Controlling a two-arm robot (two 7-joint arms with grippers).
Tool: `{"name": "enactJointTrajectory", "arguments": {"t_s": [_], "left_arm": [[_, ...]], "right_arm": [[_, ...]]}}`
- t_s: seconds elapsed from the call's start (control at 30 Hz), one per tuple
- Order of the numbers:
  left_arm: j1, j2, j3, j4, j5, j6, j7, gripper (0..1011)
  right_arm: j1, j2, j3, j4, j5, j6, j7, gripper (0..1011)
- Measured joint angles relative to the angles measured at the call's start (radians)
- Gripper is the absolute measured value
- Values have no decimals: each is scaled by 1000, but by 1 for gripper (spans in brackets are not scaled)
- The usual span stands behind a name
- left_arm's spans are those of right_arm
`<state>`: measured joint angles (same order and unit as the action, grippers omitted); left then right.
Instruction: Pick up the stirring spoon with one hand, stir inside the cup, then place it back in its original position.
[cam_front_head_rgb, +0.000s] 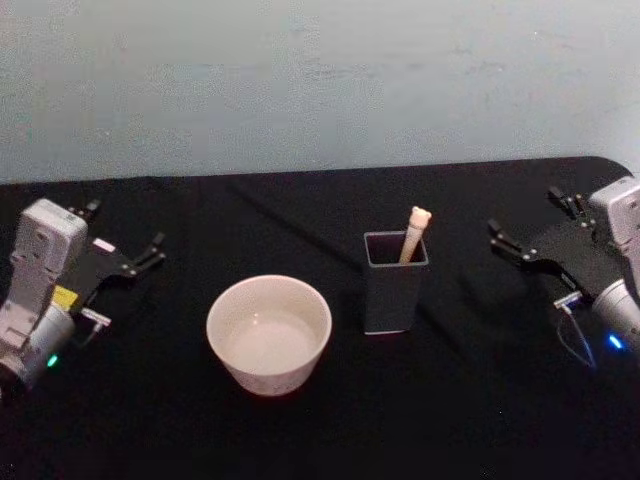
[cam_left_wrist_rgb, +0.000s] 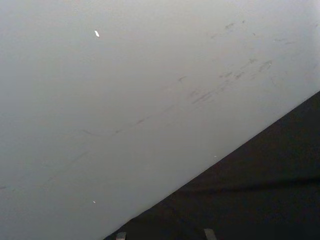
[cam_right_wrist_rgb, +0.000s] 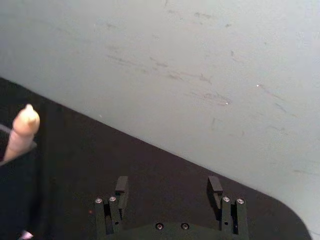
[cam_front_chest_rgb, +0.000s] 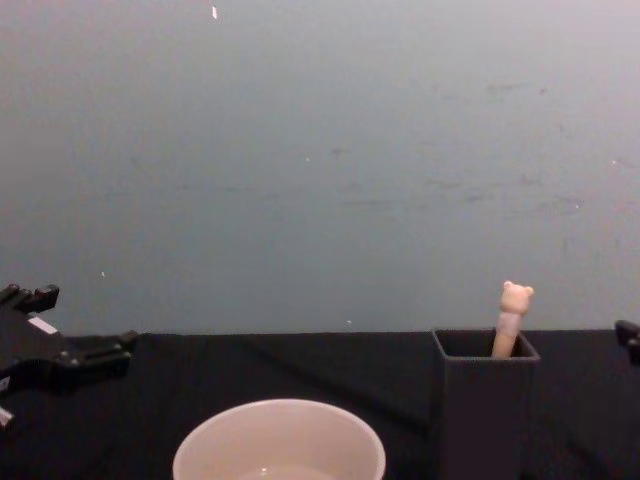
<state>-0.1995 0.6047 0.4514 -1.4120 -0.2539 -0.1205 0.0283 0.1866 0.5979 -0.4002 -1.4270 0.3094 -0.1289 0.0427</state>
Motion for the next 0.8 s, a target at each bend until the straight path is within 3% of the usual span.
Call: {"name": "enactJointTrajectory", "arguments": {"t_s": [0.1,0.2,0.23,0.33,0.43,0.57,0.8], "left_arm": [[0,0,0,0,0,0,0,1001],[0,0,0,0,0,0,0,1001],[0,0,0,0,0,0,0,1001],[0,0,0,0,0,0,0,1001],[0,0,0,0,0,0,0,1001],[0,0,0,0,0,0,0,1001],[0,0,0,0,0,0,0,1001]], "right_arm": [[-9,5,19,-13,42,10,40,1003],[-31,22,50,-45,117,32,118,1002],[-31,22,50,-45,117,32,118,1003],[-58,43,74,-84,191,48,208,1003],[-76,56,87,-113,233,57,274,1003],[-89,63,89,-138,260,62,338,1003],[-84,48,70,-151,256,74,399,1002]]}}
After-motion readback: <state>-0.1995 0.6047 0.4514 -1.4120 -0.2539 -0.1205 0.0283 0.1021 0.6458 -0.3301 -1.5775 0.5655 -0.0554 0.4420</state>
